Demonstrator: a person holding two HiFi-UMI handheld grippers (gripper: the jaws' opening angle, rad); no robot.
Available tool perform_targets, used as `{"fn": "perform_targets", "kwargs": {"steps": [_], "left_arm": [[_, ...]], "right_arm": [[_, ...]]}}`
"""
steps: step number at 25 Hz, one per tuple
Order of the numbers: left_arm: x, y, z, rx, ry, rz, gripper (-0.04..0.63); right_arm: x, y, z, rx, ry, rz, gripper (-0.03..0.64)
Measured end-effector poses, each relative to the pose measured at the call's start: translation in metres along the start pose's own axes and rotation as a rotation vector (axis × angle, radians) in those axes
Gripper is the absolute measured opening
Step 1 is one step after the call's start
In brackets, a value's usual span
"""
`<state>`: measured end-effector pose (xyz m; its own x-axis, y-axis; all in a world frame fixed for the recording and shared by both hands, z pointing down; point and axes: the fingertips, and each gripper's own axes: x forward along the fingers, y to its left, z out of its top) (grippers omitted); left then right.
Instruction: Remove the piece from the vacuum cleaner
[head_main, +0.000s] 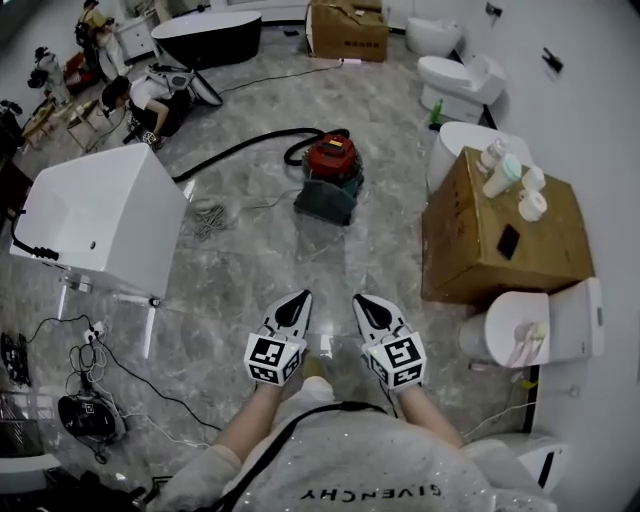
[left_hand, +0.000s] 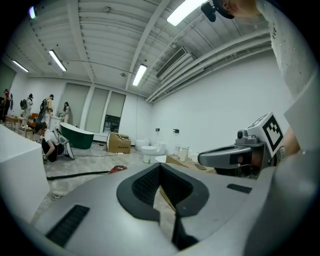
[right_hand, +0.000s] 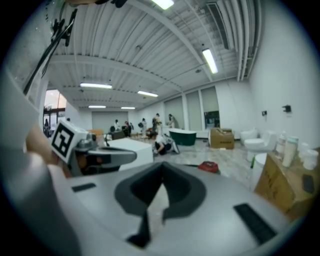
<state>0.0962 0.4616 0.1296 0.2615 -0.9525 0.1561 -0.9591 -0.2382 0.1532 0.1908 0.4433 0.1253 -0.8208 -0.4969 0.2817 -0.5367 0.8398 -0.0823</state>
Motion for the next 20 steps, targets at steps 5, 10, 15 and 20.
{"fn": "perform_targets", "kwargs": {"steps": [5,10,15,20], "left_arm": [[0.019,0.036,0.005,0.012,0.016,-0.026,0.021],[0.020,0.074,-0.005,-0.016,0.036,0.000,0.021],[0.034,0.094,-0.012,-0.049,0.054,0.005,0.021],[0.071,0.108,-0.008,-0.041,0.059,-0.035,0.021]], "right_arm": [[0.046,0.001,0.000,0.025,0.018,-0.002,0.015],[0.084,0.009,-0.003,0.025,0.044,0.024,0.015],[0.106,-0.004,0.005,0.025,0.046,0.012,0.015],[0.136,-0.032,0.004,0.048,0.066,-0.011,0.015]]}}
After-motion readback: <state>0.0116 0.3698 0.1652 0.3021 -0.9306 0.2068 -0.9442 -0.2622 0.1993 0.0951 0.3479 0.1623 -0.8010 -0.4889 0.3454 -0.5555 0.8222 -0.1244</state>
